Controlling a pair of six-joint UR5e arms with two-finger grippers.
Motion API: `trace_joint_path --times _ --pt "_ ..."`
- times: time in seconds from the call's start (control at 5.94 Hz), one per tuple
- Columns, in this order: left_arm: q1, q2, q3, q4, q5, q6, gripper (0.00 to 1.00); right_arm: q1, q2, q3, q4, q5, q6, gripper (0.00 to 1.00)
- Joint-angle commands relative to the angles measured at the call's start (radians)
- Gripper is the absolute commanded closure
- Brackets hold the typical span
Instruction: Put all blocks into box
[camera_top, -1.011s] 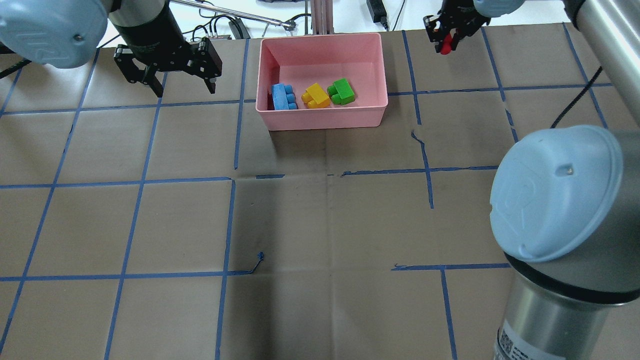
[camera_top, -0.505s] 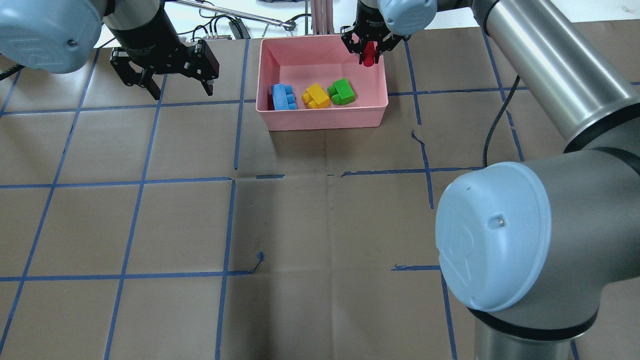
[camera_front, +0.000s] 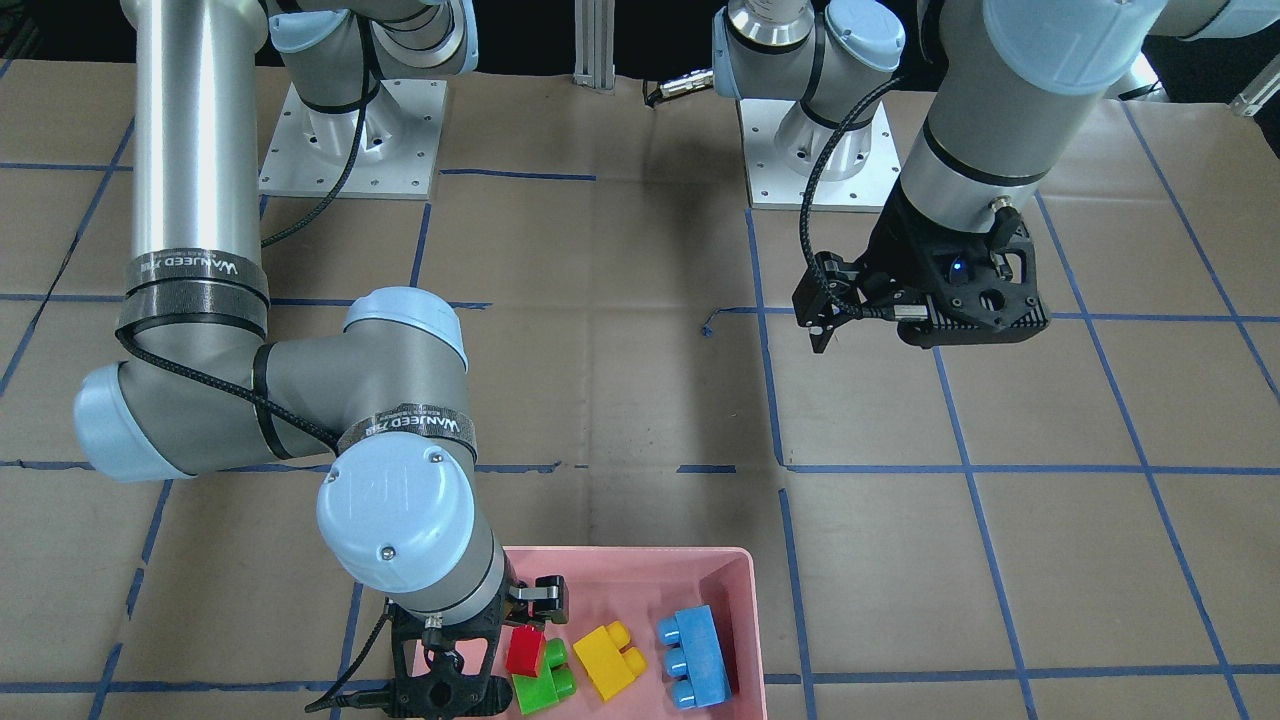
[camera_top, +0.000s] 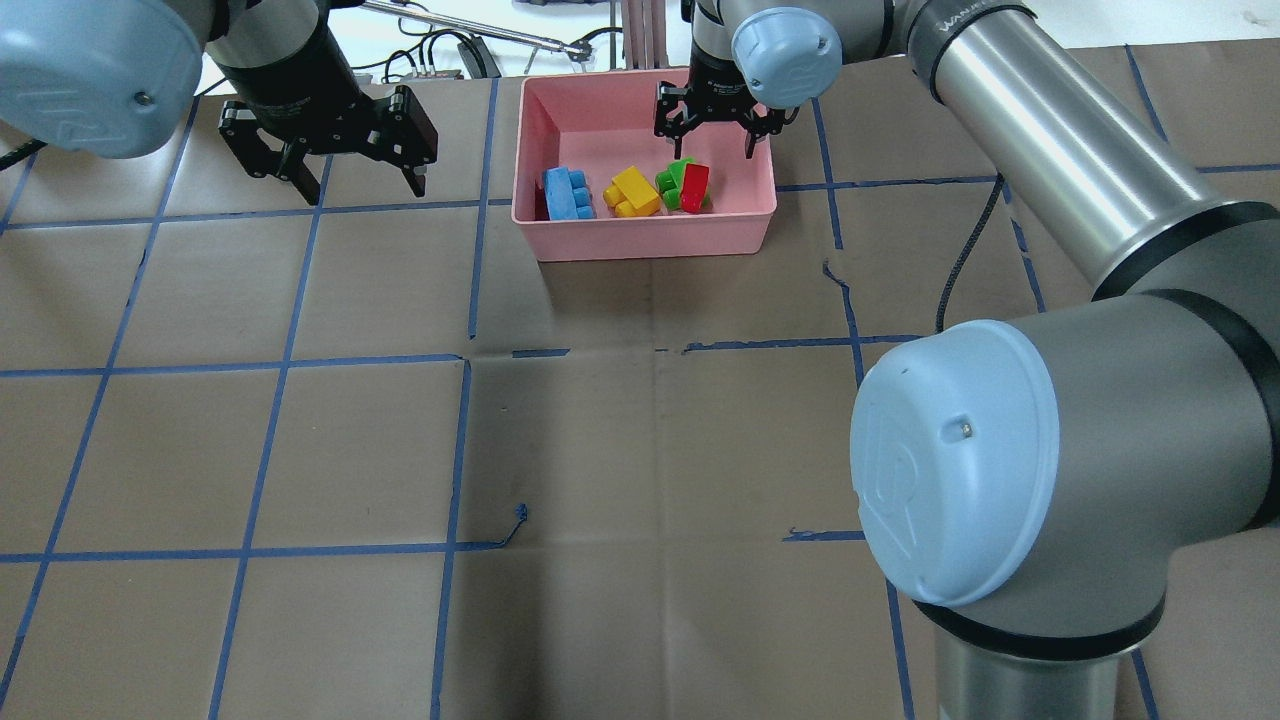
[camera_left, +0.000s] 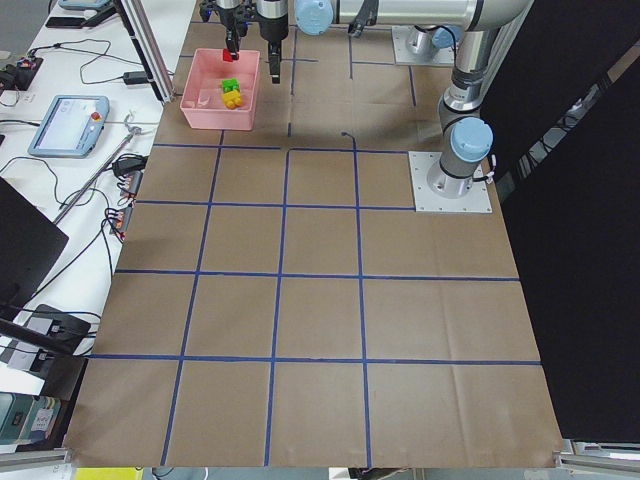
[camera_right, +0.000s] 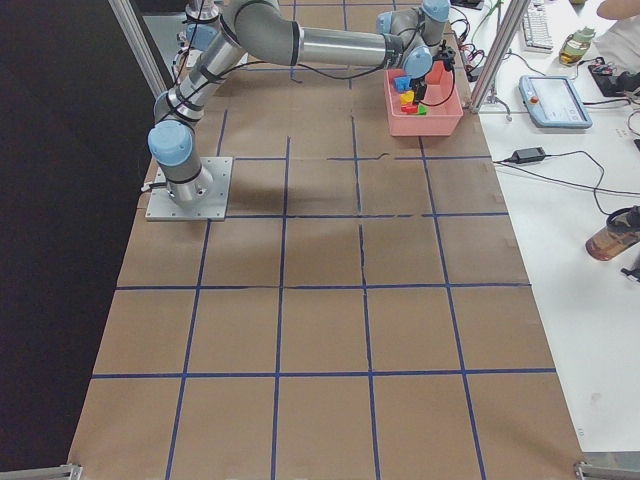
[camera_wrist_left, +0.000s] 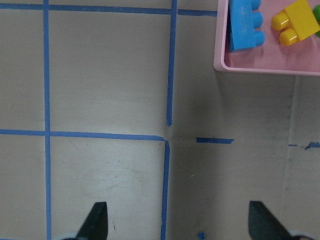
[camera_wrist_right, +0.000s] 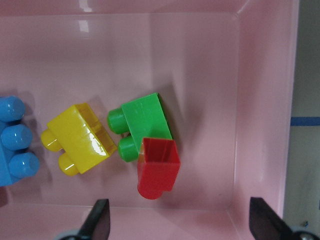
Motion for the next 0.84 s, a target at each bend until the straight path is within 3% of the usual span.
trace_joint_path --times 0.0,0.34,0.67 --pt "0.000 0.021 -0.006 -0.013 0.006 0.000 0.01 -0.019 -0.053 0.004 0.068 -0.007 -0.013 0.00" --pt "0.000 0.031 -0.005 -0.015 0.008 0.000 0.01 -0.100 -0.155 0.020 0.251 -0.009 -0.134 0.01" --pt "-0.002 0.041 -0.005 -0.031 0.008 0.000 0.01 -0.163 -0.351 0.184 0.305 -0.013 -0.207 0.01"
